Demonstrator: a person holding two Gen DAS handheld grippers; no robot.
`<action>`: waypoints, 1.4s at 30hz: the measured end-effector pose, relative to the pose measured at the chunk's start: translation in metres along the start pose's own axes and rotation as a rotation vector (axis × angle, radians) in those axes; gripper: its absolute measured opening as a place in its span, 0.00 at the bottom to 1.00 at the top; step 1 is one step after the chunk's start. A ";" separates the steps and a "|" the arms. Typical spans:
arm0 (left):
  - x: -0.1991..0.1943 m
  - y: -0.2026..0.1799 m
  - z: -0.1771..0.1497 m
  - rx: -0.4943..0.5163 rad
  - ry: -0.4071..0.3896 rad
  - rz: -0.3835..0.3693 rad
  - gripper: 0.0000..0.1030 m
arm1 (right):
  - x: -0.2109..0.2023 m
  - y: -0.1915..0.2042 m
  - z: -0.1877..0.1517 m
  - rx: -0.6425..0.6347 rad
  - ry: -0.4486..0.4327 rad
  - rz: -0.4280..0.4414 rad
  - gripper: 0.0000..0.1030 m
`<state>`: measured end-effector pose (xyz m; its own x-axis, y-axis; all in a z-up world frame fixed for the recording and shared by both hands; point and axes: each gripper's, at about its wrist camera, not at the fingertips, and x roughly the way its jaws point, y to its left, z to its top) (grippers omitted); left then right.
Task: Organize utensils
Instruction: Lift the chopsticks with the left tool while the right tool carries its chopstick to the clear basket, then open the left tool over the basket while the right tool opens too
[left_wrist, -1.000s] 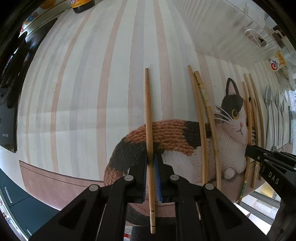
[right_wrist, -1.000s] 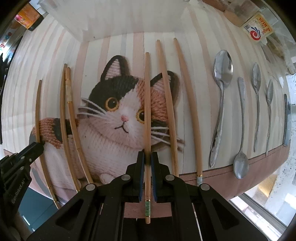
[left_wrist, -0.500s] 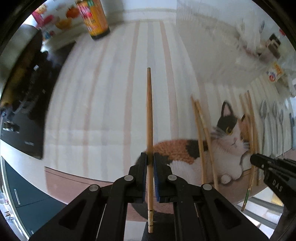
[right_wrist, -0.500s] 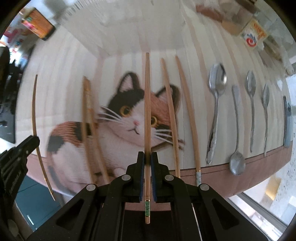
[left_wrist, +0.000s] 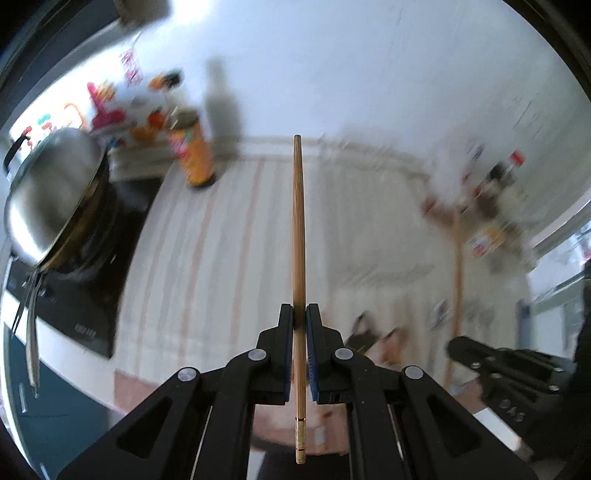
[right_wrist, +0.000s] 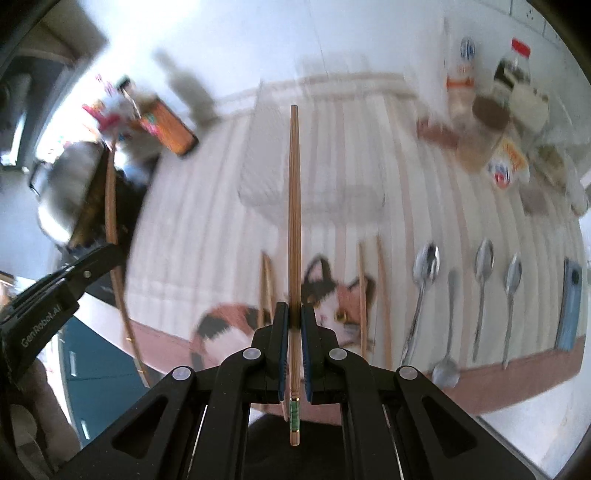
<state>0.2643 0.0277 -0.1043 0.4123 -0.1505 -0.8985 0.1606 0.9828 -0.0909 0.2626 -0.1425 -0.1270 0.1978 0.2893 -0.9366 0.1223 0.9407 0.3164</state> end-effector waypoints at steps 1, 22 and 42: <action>-0.001 -0.005 0.009 -0.001 -0.007 -0.020 0.04 | -0.002 -0.003 0.012 0.004 -0.014 0.011 0.07; 0.190 -0.055 0.155 -0.090 0.323 -0.058 0.04 | 0.125 -0.070 0.219 0.031 0.134 0.074 0.07; 0.112 -0.033 0.134 -0.021 0.033 0.187 0.92 | 0.082 -0.083 0.187 0.013 0.033 -0.082 0.48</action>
<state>0.4253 -0.0358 -0.1449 0.4037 0.0386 -0.9141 0.0651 0.9954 0.0708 0.4502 -0.2298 -0.2016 0.1546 0.2173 -0.9638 0.1491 0.9592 0.2402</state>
